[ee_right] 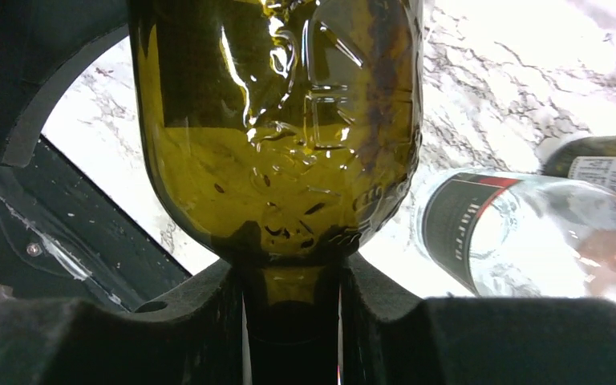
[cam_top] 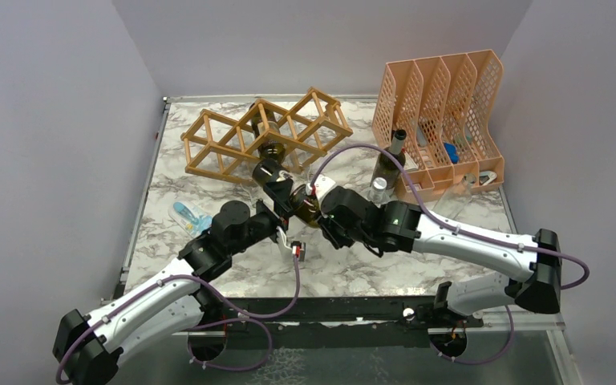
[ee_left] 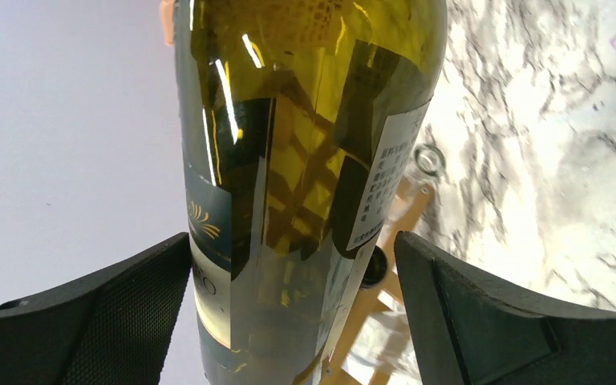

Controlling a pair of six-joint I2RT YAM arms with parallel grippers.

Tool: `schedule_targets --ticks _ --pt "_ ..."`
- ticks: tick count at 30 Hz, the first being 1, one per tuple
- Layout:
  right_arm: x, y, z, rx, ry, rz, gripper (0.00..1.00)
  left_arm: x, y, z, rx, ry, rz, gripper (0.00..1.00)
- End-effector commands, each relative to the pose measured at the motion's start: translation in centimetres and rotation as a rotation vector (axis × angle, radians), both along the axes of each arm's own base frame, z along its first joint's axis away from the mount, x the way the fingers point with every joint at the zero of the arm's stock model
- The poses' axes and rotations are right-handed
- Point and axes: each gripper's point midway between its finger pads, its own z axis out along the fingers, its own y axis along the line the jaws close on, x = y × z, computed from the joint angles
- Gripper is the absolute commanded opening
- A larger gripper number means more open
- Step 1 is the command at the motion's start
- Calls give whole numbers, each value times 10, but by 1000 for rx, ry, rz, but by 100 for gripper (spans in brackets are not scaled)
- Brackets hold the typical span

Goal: Put the wine bottle on the wine rack

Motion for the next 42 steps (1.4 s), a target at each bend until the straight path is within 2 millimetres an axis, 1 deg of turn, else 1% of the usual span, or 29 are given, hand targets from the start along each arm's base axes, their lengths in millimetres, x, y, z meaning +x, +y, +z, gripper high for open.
schedule_targets --ticks 1,3,4,6,9,12,14,15,17,21,24,27,29,31,33,37,42 --pt "23 -1 82 241 -184 -98 1 -4 -7 37 -94 -46 -35 99" --pt "24 -7 97 279 -210 -114 1 -6 -8 45 -130 -38 -35 99" --pt "25 -10 103 291 -223 -127 1 -6 -8 53 -164 -27 -34 99" --pt "28 -17 111 305 -244 -167 1 -9 -9 69 -275 54 -18 99" --pt "39 -31 118 302 -269 -256 1 -6 -5 104 -524 200 58 99" --pt "52 -42 124 307 -252 -334 1 8 11 140 -824 353 219 99" --pt "62 -47 126 315 -246 -372 1 19 23 154 -1004 461 351 99" --pt "66 -47 126 318 -242 -380 1 23 27 157 -1052 503 403 99" --pt "71 -46 125 317 -233 -389 1 24 28 158 -1098 580 453 99" --pt "78 -48 113 291 -201 -422 1 22 33 155 -1268 736 547 99" --pt "79 -52 102 267 -180 -436 1 20 30 146 -1267 858 642 99" --pt "74 -52 89 248 -137 -419 1 23 20 127 -1232 953 731 99" --pt "72 -52 80 237 -112 -418 1 25 9 118 -1210 1003 735 99" --pt "69 -52 71 226 -86 -418 1 27 0 111 -1183 1038 736 99" --pt "66 -53 61 215 -62 -425 1 30 -4 106 -1171 1052 765 99" --pt "61 -55 42 193 -15 -449 1 35 -5 99 -1169 1060 799 99" --pt "58 -50 23 170 41 -474 1 37 -3 93 -1159 1070 824 99"
